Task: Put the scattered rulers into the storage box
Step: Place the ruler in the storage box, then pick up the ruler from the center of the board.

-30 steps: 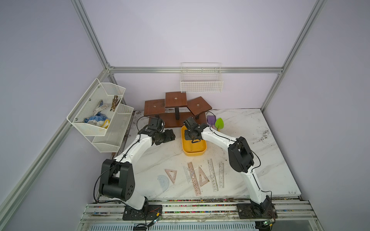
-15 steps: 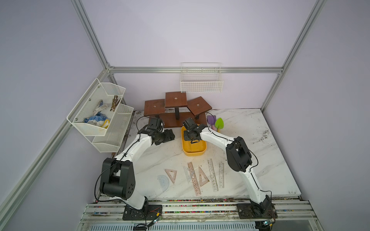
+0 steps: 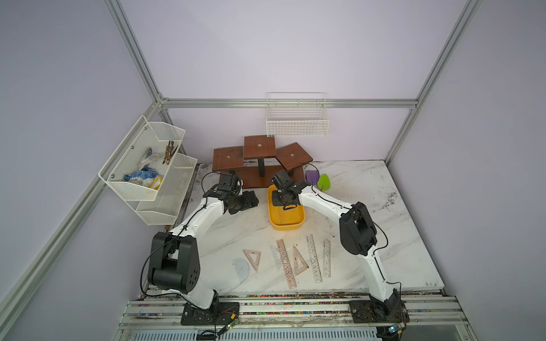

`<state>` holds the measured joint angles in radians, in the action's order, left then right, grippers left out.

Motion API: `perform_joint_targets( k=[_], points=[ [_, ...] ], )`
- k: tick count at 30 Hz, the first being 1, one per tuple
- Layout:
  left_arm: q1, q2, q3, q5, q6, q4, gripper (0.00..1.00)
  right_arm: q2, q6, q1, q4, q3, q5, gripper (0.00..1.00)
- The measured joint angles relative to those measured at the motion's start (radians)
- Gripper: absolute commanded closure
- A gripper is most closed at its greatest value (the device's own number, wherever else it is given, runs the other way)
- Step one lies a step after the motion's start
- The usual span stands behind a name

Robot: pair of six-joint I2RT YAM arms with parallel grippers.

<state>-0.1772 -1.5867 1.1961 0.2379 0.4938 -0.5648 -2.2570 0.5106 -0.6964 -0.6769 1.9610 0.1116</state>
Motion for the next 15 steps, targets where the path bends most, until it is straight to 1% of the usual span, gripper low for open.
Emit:
perform_joint_targets(
  k=[10,15],
  points=[
    [0.0,0.0,0.0,0.006,0.0,0.002,0.15,0.012,0.001,0.0,-0.013,-0.068,-0.018,0.99],
    [0.0,0.0,0.0,0.006,0.0,0.002,0.15,-0.012,0.001,0.0,-0.013,-0.061,-0.024,0.94]
  ],
)
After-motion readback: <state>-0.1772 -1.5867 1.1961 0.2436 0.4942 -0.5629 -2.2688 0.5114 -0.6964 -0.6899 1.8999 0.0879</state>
